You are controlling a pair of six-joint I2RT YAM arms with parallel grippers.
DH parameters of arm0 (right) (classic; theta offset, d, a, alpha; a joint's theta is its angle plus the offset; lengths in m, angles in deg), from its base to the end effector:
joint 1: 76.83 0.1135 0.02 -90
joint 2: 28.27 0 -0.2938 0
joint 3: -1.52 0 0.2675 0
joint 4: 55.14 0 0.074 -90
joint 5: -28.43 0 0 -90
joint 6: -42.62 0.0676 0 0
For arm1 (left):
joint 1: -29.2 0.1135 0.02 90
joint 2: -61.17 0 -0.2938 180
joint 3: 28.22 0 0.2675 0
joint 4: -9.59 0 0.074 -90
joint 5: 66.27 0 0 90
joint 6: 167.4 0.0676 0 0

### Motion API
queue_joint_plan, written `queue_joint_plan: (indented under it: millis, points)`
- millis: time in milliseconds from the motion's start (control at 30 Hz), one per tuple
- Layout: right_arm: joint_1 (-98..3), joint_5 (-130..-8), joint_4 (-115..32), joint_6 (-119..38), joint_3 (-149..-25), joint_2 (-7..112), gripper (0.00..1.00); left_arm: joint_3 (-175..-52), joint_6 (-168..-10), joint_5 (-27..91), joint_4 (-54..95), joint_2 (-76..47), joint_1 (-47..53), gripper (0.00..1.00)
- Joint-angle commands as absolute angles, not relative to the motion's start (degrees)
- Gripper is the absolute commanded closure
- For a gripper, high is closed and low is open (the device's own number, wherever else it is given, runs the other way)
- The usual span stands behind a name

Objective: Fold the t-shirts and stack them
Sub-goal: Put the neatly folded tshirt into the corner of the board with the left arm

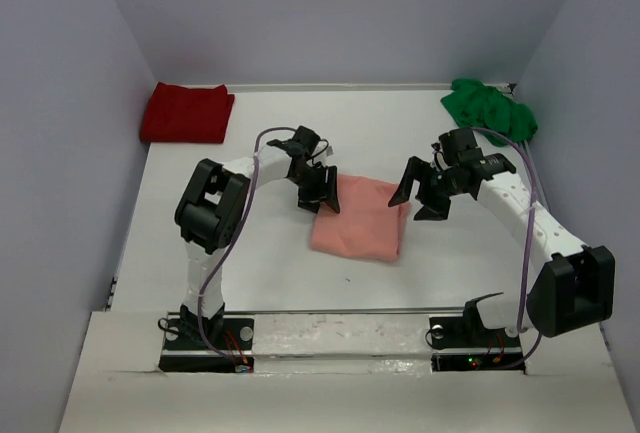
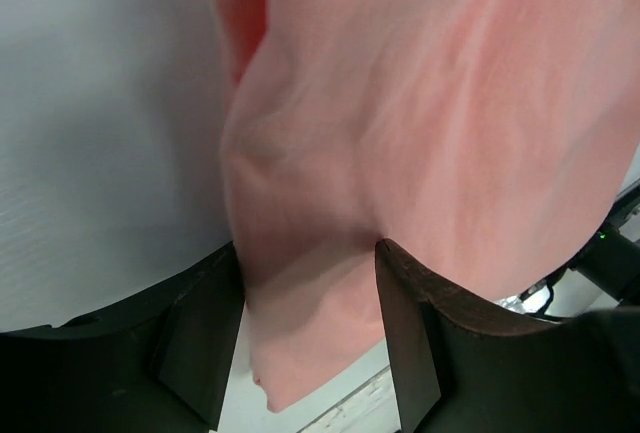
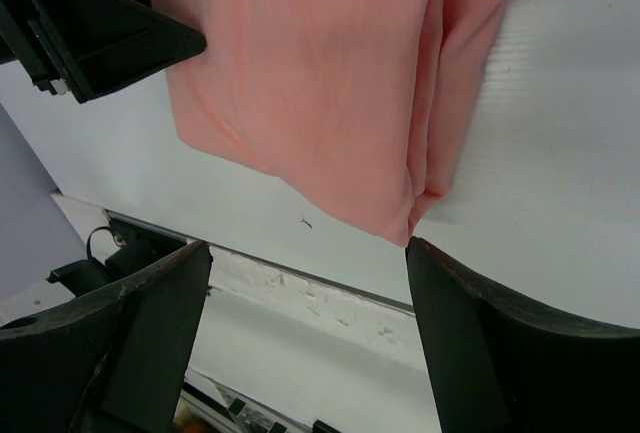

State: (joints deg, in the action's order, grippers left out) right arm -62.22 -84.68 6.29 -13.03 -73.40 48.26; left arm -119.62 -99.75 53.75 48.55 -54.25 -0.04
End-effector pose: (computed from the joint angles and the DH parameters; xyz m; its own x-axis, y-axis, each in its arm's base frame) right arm 0.2649 0.0965 0.2703 -0.9401 0.2912 -0.1769 0.1530 0.8246 0.5446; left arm 0.3767 -0.2496 0.1519 -0.9552 0.1574 -0.2507 0.2790 0.7616 -0.5850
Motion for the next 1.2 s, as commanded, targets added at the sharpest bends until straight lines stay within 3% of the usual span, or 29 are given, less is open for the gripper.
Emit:
queue_joint_plan:
  millis: [0, 133, 267, 300, 367, 733, 1167]
  points:
    - [-62.42, -84.77, 5.11, -12.66, -73.32, 46.18, 0.15, -122.3, -99.55, 48.26, 51.73, -56.34, -2.61, 0.33]
    - [-62.42, -84.68, 5.02, -12.49, -73.14, 45.47, 0.15, -124.32, -99.64, 43.51, 53.75, -58.01, -3.68, 0.38]
    - [-62.42, -84.86, 5.02, -12.05, -73.05, 44.86, 0.15, -125.91, -98.59, 36.05, 55.51, -60.55, -5.87, 0.67]
    - [-62.42, -84.94, 5.02, -12.05, -73.05, 44.77, 0.15, -126.0, -98.58, 34.9, 55.69, -61.17, -6.13, 0.89]
    - [-62.42, -84.94, 5.11, -12.05, -73.05, 44.6, 0.15, -126.0, -98.85, 32.44, 56.13, -62.92, -6.57, 0.99]
    - [-62.42, -84.94, 5.11, -12.22, -73.76, 43.8, 0.15, -136.53, -99.99, 24.52, 62.45, -71.45, -6.05, 1.0]
    - [-62.42, -85.82, 6.51, -12.93, -74.9, 42.75, 0.15, -169.99, -95.69, 20.13, 73.44, -86.82, 7.82, 1.0]
